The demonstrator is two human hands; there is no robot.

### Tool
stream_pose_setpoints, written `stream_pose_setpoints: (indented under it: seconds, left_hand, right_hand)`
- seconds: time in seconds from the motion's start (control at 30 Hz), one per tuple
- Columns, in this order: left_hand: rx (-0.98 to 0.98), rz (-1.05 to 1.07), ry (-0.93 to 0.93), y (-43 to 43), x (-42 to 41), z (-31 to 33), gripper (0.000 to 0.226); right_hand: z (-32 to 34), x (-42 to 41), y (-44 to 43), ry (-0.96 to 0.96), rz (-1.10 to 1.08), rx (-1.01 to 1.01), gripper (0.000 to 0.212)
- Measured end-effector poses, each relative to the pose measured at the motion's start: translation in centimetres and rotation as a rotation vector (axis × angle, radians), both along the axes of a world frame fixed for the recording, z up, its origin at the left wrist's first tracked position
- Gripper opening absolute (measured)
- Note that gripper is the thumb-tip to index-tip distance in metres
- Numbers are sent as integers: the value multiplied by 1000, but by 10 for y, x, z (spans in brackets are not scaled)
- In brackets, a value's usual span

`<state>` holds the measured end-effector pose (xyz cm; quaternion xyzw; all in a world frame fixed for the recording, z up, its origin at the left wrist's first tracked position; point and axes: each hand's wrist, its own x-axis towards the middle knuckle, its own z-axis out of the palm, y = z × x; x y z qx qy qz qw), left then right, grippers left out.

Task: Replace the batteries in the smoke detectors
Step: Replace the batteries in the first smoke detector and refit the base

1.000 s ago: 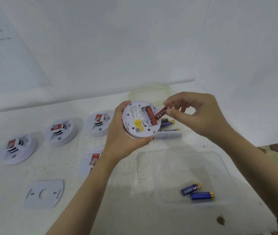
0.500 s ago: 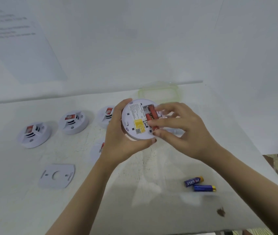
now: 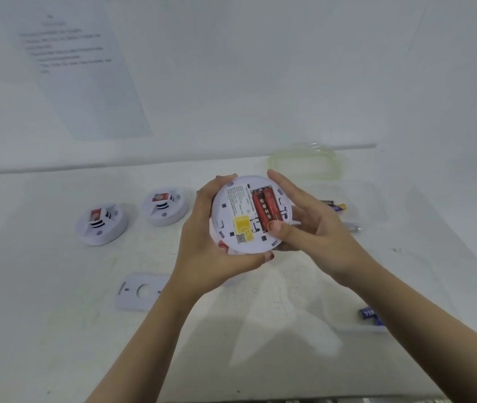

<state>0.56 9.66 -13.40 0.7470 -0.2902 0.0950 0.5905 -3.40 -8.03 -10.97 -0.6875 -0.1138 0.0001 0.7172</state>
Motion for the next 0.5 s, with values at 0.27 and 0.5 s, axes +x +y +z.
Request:
stream_pose_setpoints:
  seconds: [0.27,0.5]
  left_hand:
    - [84,141,15,61,0,7,99]
    - [96,154,66,123,-3,3,97]
  right_hand:
    - [0,8,65,27,-46,46,61]
    - [-11,14,131,18,-58,57,64]
